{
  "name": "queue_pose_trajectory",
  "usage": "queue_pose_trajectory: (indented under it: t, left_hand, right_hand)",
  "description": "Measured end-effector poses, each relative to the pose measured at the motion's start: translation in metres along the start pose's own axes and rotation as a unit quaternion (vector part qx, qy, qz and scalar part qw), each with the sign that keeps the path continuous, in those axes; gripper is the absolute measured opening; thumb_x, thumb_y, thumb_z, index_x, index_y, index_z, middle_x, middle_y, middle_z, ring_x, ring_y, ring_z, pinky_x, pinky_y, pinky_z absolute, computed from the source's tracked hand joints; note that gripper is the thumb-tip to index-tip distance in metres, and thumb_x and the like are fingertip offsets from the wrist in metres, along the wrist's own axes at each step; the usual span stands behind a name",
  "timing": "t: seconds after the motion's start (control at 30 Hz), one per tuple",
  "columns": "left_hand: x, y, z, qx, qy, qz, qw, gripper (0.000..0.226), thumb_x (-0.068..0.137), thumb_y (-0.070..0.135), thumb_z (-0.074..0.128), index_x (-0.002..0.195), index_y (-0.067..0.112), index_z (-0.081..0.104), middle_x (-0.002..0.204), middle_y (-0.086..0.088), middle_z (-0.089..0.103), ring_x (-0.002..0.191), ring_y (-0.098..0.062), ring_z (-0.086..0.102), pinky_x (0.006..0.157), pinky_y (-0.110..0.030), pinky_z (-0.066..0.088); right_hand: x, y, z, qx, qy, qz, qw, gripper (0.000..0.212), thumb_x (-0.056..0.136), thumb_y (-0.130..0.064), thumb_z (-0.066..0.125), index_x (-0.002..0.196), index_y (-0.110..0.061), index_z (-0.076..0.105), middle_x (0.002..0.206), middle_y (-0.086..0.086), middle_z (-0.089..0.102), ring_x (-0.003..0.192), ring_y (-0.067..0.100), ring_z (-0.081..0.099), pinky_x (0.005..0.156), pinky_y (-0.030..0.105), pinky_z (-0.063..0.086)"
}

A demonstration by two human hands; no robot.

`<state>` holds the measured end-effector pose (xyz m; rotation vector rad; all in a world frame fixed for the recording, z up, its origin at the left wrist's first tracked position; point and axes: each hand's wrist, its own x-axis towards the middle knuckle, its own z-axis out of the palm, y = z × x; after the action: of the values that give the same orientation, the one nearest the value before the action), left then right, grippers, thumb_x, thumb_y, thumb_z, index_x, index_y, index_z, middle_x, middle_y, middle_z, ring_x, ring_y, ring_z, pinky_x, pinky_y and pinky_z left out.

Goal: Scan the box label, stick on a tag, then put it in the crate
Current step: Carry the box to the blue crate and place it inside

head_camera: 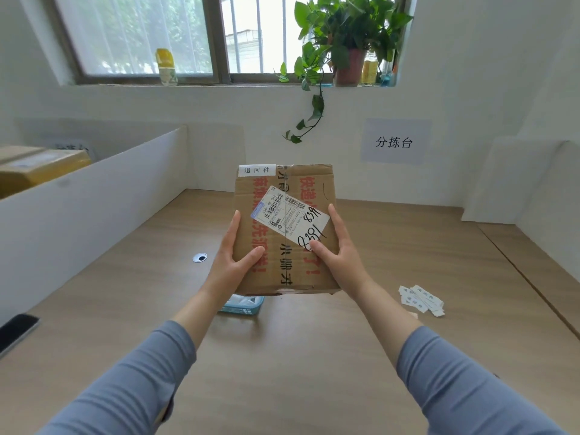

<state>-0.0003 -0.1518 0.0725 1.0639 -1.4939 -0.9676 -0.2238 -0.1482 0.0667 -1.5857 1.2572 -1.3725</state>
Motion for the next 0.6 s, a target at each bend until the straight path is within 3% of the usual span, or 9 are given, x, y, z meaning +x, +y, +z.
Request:
queue_pose_trajectory:
  t: [0.17,0.33,0.6]
  left_hand:
    - [-0.020,-0.001,-0.031,0.021,0.050,-0.018,0.998,0.082,0.087,0.020,0.066,0.148,0.042,0.016,0.142,0.011,0.038,0.113,0.009,0.048,0.075,-0.004,0.049]
    - [-0.043,-0.005,-0.061,0.041,0.098,-0.028,0.994,0.082,0.087,0.018,0.064,0.149,0.038,0.014,0.137,0.019,0.036,0.101,0.031,0.044,0.074,0.002,0.043]
    - [-0.089,-0.015,-0.109,0.070,0.172,-0.062,0.981,0.083,0.086,0.027,0.066,0.147,0.046,0.013,0.152,0.016,0.029,0.126,0.007,0.042,0.088,-0.006,0.045]
  right_hand:
    - [0.005,-0.002,0.034,0.008,-0.038,-0.010,0.999,0.080,0.077,-0.043,0.066,0.139,-0.063,0.019,0.158,-0.002,0.026,0.145,0.014,0.027,0.116,0.048,0.031]
    - [0.006,0.001,0.074,0.041,-0.096,-0.011,0.995,0.081,0.075,-0.047,0.066,0.137,-0.066,0.019,0.158,-0.002,0.026,0.145,0.014,0.028,0.114,0.049,0.033]
    - [-0.004,-0.001,0.137,0.050,-0.168,-0.004,0.984,0.079,0.076,-0.050,0.065,0.137,-0.065,0.018,0.157,-0.002,0.030,0.144,0.017,0.029,0.114,0.049,0.034]
